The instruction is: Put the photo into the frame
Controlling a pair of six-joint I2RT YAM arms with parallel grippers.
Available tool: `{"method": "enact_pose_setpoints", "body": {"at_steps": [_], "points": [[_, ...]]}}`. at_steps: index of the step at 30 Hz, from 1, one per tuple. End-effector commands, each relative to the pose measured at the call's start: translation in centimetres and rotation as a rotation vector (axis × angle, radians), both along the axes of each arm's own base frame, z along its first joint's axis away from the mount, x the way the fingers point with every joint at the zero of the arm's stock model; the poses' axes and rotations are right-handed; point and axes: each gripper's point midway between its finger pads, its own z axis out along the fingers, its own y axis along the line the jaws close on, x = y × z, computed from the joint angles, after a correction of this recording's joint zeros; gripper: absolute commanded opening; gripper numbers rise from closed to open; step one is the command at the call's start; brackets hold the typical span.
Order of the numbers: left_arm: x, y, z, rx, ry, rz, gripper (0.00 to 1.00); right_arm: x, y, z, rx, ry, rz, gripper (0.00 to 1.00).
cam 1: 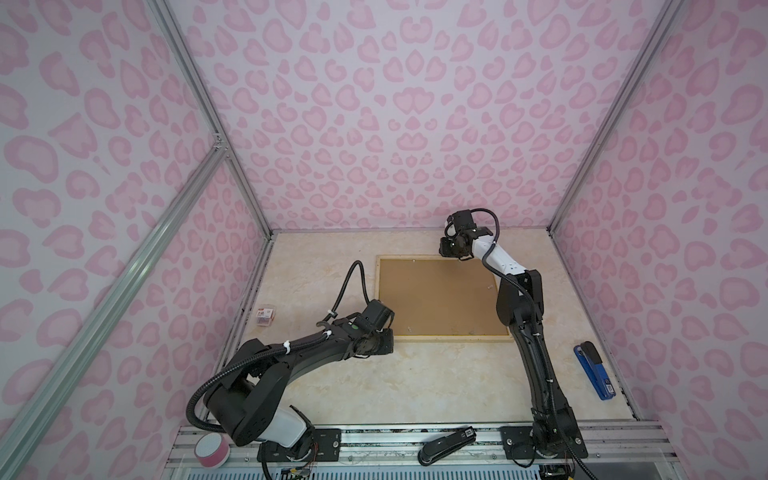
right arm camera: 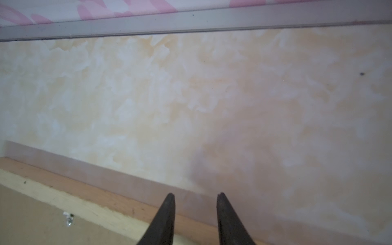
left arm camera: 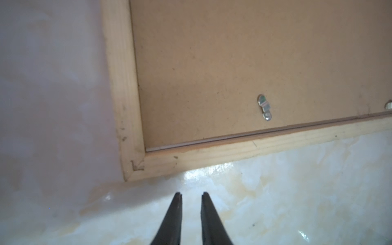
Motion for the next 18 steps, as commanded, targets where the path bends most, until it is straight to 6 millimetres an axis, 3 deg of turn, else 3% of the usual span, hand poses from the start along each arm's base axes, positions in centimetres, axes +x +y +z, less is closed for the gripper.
{"method": "enact_pose_setpoints", "body": {"at_steps": [1, 18], "points": [[0.5, -0.2, -0.5, -0.001, 0.004, 0.035, 0.2, -1.3, -0.6, -1.6, -0.02, 0.067, 0.011, 0.35], [5.1, 3.8, -1.1, 0.086, -0.027, 0.158, 0.2, -7.1, -4.0, -1.6, -0.05, 0.131, -0.014, 0.34]]}}
